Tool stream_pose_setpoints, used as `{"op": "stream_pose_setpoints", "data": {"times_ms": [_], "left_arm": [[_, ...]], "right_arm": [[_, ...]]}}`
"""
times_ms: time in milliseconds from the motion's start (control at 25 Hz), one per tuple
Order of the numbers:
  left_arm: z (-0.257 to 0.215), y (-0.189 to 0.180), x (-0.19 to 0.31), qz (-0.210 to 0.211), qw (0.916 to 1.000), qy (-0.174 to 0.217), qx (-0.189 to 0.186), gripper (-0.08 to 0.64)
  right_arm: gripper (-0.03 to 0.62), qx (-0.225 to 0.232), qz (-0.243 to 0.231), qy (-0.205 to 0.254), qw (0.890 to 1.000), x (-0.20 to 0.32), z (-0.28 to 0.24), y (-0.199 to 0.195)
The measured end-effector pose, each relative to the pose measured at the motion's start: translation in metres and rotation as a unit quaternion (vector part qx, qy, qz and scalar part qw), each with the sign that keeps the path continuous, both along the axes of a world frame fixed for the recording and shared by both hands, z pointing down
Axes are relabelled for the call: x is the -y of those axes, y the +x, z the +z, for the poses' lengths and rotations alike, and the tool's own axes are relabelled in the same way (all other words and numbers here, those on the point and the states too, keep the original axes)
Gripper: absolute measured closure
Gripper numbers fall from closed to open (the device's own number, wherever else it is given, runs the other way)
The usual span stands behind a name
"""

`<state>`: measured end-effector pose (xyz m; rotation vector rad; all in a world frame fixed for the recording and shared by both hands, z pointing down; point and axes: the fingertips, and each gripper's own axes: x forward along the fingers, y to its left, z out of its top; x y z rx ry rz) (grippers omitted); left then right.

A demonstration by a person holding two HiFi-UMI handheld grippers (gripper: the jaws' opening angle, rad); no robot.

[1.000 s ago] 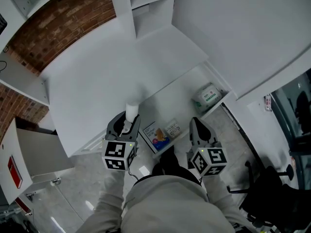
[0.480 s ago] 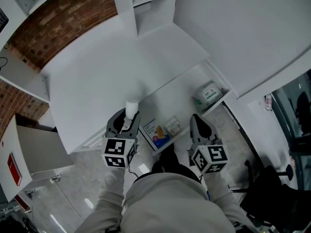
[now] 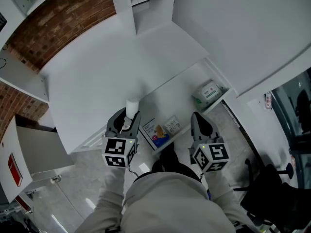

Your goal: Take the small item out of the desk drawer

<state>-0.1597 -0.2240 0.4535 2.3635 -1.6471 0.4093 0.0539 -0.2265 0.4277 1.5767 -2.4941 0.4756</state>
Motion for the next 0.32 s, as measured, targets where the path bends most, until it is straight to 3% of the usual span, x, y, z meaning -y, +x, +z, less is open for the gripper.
{"op": "stream_pose_setpoints", "data": {"times_ms": [320], "left_arm": [[0.0038,0.0009,0.0016,0.001,1.0000,-0.006,-0.002,0.382]], "right_arm": [[0.565,-0.003,-0.006,0.002,1.000,0.0051,-0.0016,-0.0015]]}}
